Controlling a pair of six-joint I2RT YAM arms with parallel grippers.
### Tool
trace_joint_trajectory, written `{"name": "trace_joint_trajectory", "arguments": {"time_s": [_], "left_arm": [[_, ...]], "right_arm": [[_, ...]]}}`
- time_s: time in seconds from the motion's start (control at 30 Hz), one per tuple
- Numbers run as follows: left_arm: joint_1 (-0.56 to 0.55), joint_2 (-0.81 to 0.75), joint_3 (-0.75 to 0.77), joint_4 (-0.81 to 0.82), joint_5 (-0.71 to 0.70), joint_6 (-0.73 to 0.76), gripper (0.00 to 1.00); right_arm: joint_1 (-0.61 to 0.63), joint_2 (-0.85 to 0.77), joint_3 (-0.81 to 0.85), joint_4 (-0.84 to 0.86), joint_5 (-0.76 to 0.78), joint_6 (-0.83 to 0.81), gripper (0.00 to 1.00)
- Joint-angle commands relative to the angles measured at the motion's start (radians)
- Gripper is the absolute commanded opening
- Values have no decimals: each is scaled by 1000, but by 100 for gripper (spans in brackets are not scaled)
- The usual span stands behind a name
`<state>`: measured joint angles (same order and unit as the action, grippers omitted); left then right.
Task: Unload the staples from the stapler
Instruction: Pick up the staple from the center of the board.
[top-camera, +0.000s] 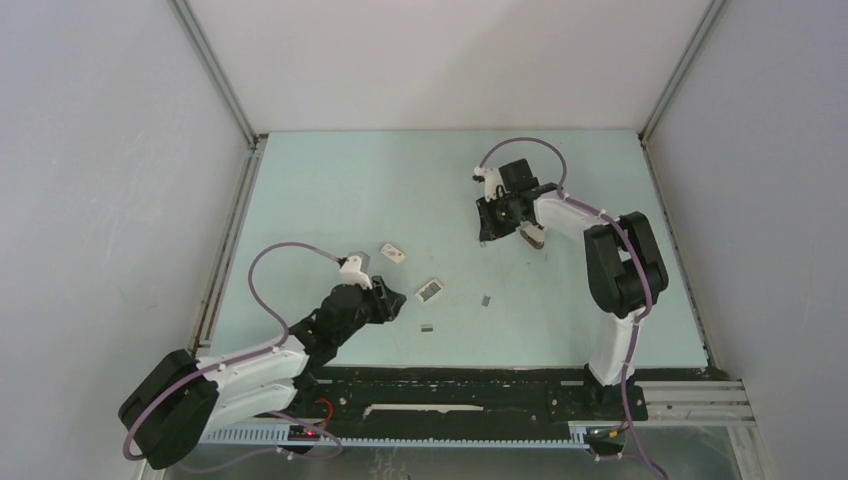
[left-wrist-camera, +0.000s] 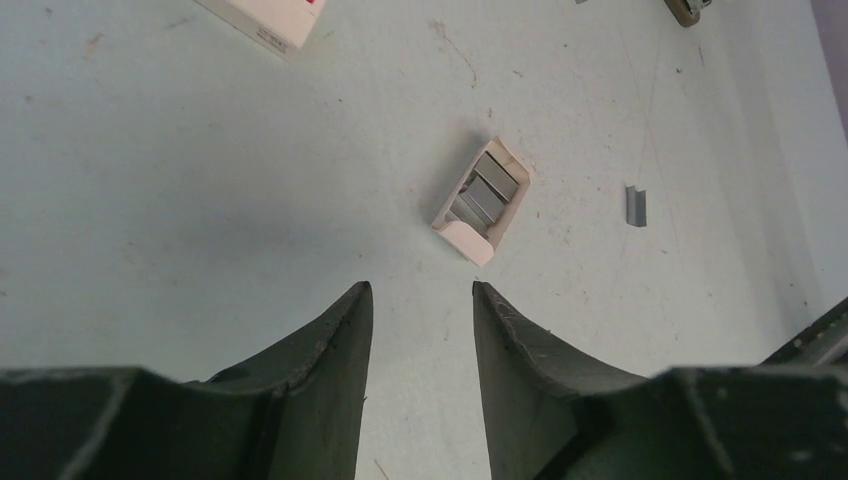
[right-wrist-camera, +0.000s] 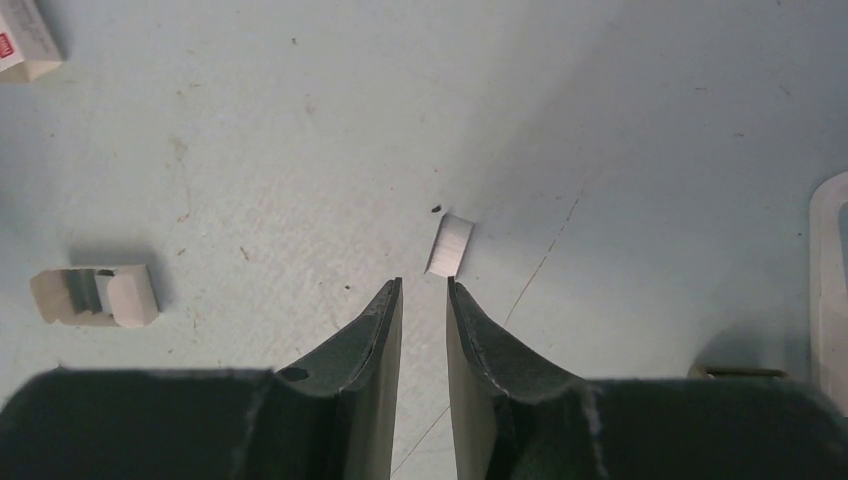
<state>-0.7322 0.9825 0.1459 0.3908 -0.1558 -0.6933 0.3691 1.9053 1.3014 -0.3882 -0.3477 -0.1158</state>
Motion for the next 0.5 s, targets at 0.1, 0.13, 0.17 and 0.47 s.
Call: {"name": "trace_joint_trajectory", "arguments": {"time_s": [0.1,0.13,0.17,0.47], "left_arm": [[6,-111,-11,-55,-117,109,50],[6,-117,-19,-45,-118,109,50],[6,-124,-27,-38,-120,108,50],[6,-137,-45,-21,-130,103,50]], "right_arm": [[10,67,124,-86,74,23,31],[11,78,133,-95,76,24,31],[12,86,141,-103,76,24,30],[23,129,178,-153,83,33,30]]}}
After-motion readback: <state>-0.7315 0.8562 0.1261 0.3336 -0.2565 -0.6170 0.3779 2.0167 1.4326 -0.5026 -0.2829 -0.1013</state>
